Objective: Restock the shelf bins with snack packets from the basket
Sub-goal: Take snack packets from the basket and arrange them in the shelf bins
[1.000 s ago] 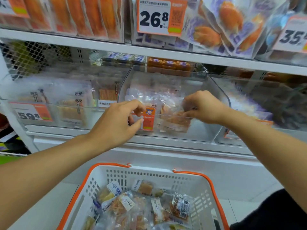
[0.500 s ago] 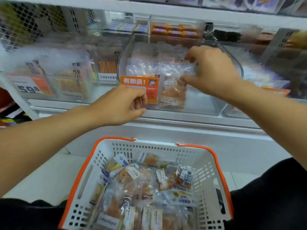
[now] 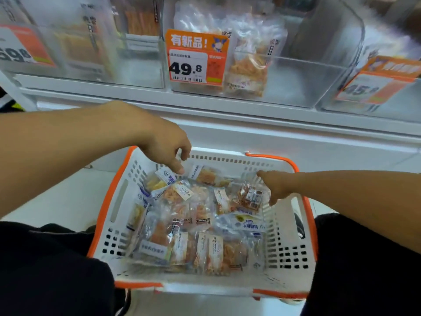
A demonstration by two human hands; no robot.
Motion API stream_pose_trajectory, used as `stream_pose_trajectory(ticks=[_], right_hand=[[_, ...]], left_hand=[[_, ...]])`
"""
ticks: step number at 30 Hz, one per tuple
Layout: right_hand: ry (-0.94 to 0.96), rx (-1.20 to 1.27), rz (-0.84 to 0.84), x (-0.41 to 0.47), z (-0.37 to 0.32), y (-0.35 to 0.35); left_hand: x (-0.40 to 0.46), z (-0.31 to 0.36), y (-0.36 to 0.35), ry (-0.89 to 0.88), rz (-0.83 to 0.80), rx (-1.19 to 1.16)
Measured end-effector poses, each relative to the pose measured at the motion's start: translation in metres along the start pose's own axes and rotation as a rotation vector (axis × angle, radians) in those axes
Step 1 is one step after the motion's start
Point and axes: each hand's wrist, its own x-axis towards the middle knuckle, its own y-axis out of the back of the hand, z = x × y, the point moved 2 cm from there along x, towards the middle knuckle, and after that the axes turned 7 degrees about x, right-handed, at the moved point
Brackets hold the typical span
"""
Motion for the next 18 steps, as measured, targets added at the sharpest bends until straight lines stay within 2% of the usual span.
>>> stream_pose_trajectory(ticks=[3,5,9,14,16,18], right_hand=[[-0.033,0.217,0.108,0.014,0.006,-0.012],[-0.069,0.273,0.166,0.025,-0.001,-0.030],[-0.094,0.262,0.119,0.036,-0.012,-0.054],[0.071,0.090,0.160,0.009,-0.023,-0.014],[0.206,0.069,0.200,-0.017,-0.027,0.018],[0.380,0.051,0.324,-0.054,-0.034,0.057]], left_hand=[[0.004,0.003,0.003,-0.006,-0.023,0.027],[0.008,0.001,0.006,-0.007,-0.011,0.044],[0.014,0.002,0.010,-0.029,0.015,0.035],[0.011,0.004,0.008,-0.021,-0.056,0.043],[0.010,0.003,0.011,0.002,-0.046,0.040],[0.008,0.002,0.017,0.043,0.011,-0.078]])
